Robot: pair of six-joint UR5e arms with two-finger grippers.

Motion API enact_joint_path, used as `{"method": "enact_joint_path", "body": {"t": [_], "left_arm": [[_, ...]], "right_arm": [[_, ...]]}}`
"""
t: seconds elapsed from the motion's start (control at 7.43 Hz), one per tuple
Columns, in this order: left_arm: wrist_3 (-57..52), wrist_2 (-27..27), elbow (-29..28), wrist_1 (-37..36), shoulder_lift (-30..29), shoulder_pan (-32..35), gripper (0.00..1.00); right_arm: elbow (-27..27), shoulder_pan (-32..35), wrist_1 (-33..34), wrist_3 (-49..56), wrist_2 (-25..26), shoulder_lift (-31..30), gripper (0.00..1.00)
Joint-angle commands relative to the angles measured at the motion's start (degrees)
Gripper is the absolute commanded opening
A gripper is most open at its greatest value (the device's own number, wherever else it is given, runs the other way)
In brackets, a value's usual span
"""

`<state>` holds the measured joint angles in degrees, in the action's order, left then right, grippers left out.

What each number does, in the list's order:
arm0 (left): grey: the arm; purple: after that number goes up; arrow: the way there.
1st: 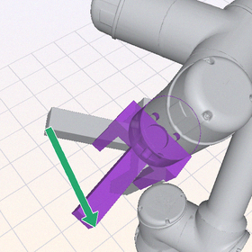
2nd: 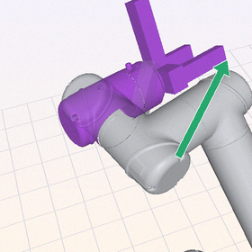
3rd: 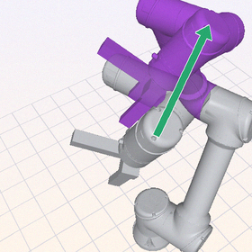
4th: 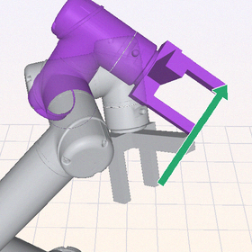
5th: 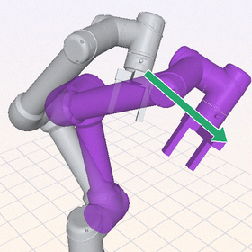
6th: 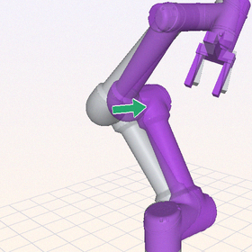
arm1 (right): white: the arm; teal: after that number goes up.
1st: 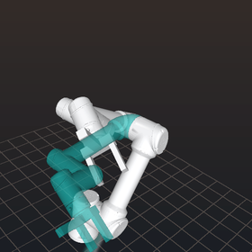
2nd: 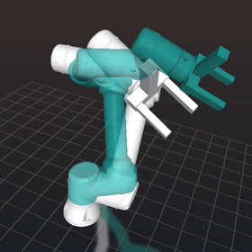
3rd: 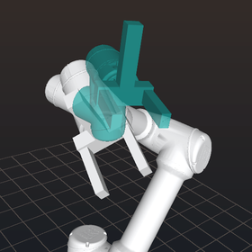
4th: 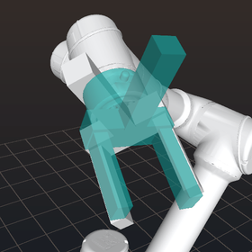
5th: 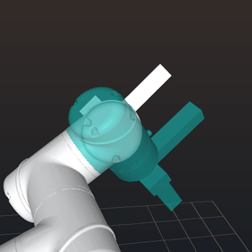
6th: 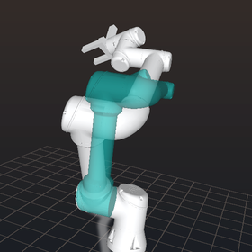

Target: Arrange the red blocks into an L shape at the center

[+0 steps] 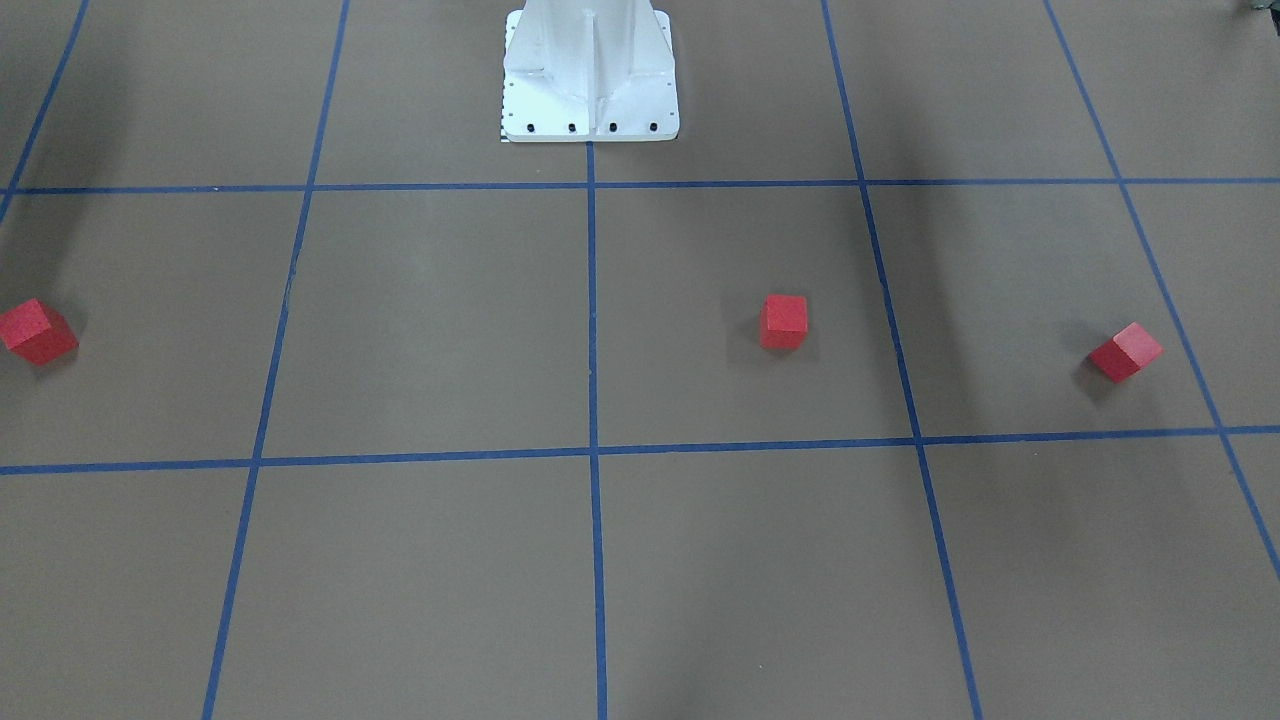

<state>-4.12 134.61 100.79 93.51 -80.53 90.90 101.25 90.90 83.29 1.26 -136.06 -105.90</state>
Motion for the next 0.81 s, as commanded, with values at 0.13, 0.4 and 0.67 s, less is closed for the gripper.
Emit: {"method": "enact_joint_path", "body": {"t": [0.13, 0.4, 0.67], "left_arm": [[0.17, 0.04, 1.16, 0.27, -1.02, 0.07, 1.0], [0.26, 0.04, 2.21, 2.18, -2.95, 0.07, 1.0], [0.26, 0.3, 1.52, 8.86, -6.9, -0.02, 1.0]], "right_arm": [[1.14, 0.06, -8.17, -0.56, 0.0, 1.22, 1.0], [0.53, 0.06, -14.11, -0.65, 0.27, 1.13, 1.0], [-0.88, 0.06, -14.12, -1.35, 0.09, 3.24, 1.0]]}}
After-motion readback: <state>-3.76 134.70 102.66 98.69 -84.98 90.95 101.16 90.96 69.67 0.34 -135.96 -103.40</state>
